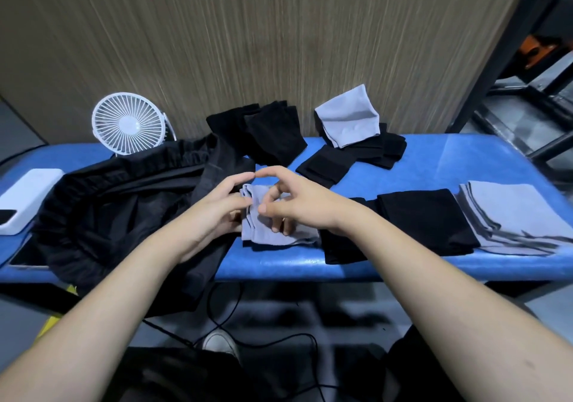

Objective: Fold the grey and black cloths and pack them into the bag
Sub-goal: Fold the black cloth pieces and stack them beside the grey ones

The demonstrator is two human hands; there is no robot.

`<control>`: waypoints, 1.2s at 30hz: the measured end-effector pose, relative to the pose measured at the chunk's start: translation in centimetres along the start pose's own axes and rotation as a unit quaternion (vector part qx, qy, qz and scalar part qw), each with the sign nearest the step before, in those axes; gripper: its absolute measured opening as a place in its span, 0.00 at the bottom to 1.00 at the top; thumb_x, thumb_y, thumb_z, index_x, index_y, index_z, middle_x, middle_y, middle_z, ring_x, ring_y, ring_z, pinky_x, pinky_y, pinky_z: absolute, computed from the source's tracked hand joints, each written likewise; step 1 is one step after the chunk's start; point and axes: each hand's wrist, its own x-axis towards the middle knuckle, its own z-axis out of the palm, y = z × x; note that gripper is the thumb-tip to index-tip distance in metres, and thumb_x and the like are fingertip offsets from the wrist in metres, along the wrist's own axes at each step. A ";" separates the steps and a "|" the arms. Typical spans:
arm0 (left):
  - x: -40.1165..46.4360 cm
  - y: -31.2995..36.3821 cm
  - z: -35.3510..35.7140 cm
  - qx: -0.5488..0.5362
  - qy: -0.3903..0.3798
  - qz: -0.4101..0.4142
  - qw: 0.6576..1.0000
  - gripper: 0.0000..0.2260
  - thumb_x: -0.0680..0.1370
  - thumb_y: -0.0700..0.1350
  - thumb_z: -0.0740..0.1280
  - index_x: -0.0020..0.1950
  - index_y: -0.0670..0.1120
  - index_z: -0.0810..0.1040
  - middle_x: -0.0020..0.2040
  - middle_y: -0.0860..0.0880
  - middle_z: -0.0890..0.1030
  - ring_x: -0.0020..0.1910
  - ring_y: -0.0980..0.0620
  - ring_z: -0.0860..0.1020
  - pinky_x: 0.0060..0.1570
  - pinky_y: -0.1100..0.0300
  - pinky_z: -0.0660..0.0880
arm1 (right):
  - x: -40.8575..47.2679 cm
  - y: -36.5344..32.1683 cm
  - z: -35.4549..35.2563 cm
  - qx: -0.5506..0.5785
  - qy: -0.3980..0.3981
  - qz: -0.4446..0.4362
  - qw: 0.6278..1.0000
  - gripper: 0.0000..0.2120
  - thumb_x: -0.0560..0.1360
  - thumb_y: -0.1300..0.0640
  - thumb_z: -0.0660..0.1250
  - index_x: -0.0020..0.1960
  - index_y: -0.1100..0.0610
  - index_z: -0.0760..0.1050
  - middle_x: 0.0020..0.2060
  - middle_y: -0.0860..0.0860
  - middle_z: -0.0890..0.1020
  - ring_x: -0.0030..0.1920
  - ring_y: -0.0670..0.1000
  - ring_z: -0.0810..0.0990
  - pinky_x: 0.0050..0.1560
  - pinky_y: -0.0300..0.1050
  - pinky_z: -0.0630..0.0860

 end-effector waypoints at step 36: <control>3.5 3.6 5.8 -0.013 0.092 0.132 0.987 0.09 0.81 0.37 0.65 0.55 0.48 0.81 0.48 0.43 0.78 0.46 0.47 0.75 0.46 0.53 0.71 | -4.2 1.9 -7.5 0.123 0.216 0.005 0.969 0.14 0.73 0.69 0.67 0.55 0.54 0.79 0.47 0.55 0.75 0.39 0.53 0.74 0.31 0.43 0.70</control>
